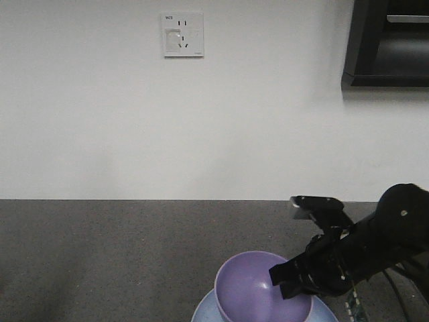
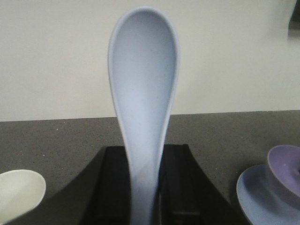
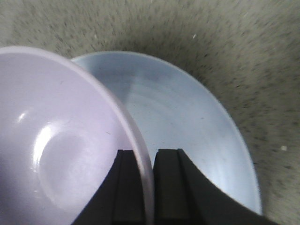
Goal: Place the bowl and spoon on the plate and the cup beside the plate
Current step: 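Lower the lavender bowl onto the pale blue plate and release it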
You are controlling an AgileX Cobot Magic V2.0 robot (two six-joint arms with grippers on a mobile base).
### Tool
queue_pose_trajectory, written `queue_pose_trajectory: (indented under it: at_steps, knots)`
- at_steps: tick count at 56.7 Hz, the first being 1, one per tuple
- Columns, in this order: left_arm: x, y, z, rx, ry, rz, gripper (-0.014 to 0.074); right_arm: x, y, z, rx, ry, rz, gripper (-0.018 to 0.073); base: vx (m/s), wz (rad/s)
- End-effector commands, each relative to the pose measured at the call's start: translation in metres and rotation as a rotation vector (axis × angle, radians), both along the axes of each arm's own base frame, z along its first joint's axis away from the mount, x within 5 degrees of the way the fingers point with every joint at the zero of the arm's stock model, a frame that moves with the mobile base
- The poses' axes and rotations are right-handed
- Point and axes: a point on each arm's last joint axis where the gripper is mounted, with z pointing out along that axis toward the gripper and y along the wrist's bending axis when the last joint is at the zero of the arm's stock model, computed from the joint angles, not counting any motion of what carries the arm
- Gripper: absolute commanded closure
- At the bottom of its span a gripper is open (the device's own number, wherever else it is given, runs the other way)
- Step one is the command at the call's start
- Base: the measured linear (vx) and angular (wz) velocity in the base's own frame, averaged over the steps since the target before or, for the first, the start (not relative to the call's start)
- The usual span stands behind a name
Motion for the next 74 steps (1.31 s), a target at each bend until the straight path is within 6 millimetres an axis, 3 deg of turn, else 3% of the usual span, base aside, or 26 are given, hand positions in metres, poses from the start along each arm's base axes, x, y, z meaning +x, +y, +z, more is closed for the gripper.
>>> queue_pose_trajectory:
  at_steps: [1, 14, 22, 47, 56, 63, 74]
  knots:
    - [0.000, -0.001, 0.014, -0.032, -0.093, -0.011, 0.0603, 0.009, 0.003, 0.015, 0.034, -0.085, -0.028, 0.0568, 0.00, 0.00]
    - [0.000, -0.001, 0.014, -0.034, -0.091, -0.012, 0.0603, 0.015, 0.003, 0.001, 0.021, -0.054, -0.030, 0.0557, 0.00, 0.00]
    - [0.000, -0.002, 0.013, -0.043, -0.087, -0.016, 0.0603, 0.014, 0.003, 0.001, 0.020, -0.049, -0.025, 0.0501, 0.00, 0.00]
    - [-0.001, -0.002, 0.009, -0.050, -0.041, -0.023, 0.0603, 0.010, 0.004, 0.006, 0.036, -0.040, -0.021, 0.0063, 0.00, 0.00]
    - [-0.001, -0.002, 0.009, -0.050, -0.040, -0.023, 0.0603, 0.006, 0.001, 0.034, 0.032, -0.132, -0.016, -0.0010, 0.00, 0.00]
    - [-0.001, -0.003, 0.009, -0.053, -0.024, -0.027, 0.0603, -0.004, -0.003, 0.073, 0.030, -0.245, -0.004, -0.0015, 0.00, 0.00]
    - [0.008, -0.006, 0.004, 0.051, 0.081, -0.047, 0.0600, -0.048, -0.013, 0.136, 0.047, -0.412, 0.008, -0.0015, 0.00, 0.00]
